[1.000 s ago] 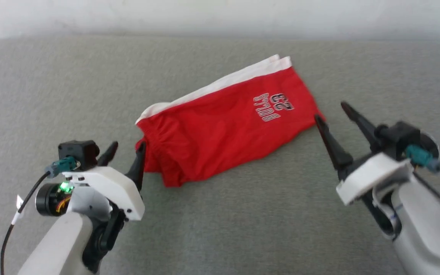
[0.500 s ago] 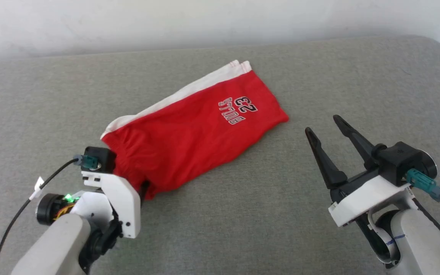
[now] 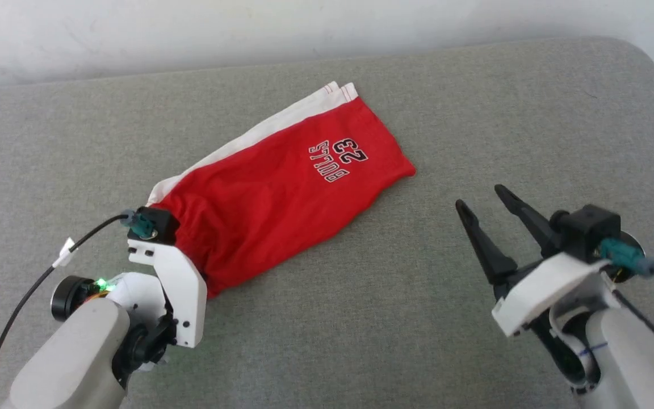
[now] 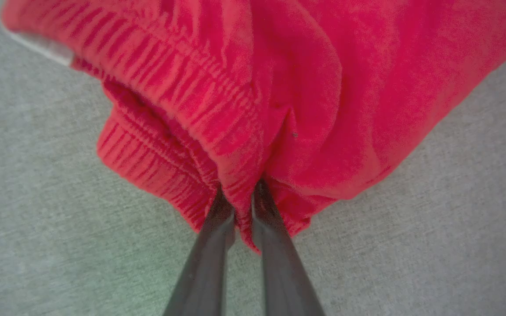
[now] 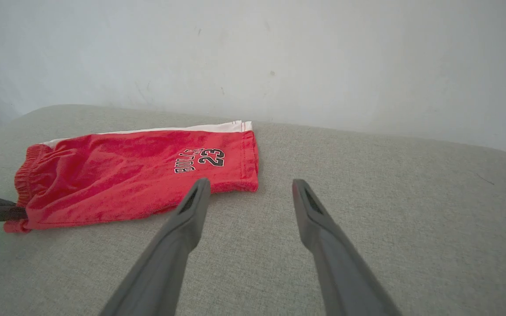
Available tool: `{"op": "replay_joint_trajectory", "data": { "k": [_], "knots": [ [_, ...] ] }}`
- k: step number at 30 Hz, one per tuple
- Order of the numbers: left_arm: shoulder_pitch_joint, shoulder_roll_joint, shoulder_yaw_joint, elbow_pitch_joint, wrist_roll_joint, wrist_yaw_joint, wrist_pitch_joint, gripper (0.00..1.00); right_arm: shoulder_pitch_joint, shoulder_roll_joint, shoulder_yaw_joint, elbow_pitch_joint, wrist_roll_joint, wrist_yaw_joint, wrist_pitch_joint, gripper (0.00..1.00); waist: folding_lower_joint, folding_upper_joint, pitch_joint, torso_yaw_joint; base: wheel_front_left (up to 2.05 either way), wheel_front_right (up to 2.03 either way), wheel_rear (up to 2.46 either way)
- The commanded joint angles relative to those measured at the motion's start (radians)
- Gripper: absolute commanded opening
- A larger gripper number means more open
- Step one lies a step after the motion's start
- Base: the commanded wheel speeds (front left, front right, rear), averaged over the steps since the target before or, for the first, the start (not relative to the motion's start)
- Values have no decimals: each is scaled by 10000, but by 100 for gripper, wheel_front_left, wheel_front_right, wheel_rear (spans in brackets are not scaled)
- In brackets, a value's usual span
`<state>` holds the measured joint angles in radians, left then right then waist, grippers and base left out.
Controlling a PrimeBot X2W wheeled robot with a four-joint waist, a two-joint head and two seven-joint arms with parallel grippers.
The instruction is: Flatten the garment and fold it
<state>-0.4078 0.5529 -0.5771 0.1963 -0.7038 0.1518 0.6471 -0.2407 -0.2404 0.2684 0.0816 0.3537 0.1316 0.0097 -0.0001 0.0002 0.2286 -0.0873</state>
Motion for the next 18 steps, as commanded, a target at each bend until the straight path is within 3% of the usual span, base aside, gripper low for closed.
{"op": "replay_joint_trajectory", "data": {
  "k": [1,8,18],
  "knots": [
    [658,-176,-396,373,-152,-28,241,0,-256,-33,23,90,132,-9,67,100,1,-2,2,48,0,0,0],
    [649,-312,67,-320,-123,225,-838,0,-2121,-147,308,2437,1381,-9,1274,100,1,-2,194,603,0,0,0],
    [89,-674,193,-1793,415,417,-1999,0,-5300,-124,1525,5976,2819,-9,3104,100,1,-2,948,1819,0,0,0]
  ]
}}
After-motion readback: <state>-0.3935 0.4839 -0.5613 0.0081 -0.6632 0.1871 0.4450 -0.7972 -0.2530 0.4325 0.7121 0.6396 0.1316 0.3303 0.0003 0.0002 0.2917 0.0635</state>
